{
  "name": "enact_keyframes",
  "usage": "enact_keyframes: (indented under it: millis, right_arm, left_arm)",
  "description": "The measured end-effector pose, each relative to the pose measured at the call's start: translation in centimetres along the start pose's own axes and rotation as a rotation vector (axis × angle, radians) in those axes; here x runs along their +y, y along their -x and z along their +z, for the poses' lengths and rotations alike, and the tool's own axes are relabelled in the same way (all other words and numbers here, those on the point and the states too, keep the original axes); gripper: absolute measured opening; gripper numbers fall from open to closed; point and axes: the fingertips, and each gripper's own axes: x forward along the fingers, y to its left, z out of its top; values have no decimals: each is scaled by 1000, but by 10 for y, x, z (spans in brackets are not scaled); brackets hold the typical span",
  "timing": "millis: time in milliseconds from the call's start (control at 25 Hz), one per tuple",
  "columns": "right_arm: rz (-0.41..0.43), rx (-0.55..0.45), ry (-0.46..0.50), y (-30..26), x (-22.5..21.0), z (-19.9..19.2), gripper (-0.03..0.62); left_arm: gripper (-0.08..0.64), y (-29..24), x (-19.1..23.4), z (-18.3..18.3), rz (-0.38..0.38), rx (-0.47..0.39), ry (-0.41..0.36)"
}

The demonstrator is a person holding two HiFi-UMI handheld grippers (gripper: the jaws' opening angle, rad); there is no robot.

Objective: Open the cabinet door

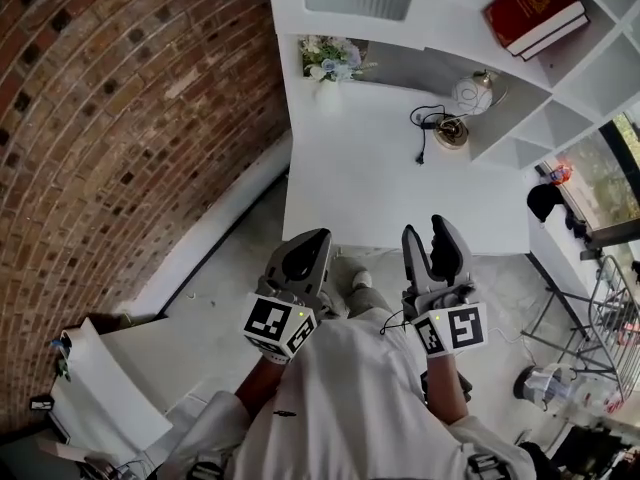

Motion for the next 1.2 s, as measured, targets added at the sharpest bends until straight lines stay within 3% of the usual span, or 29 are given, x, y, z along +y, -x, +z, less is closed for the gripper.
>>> enact_keyframes:
  millis: [280, 920, 1200]
  right_arm:
    - [18, -3, -23, -29, -23, -1, 186]
    - [95, -87, -39, -92, -106, 9, 186]
    - [153, -92, -49, -119, -131, 12, 186]
  left_arm:
    - [9, -23, 7, 6, 25, -3, 10]
    - [9, -120, 9, 22, 73, 22, -89]
    - [9, -153, 13, 30, 108, 2, -96]
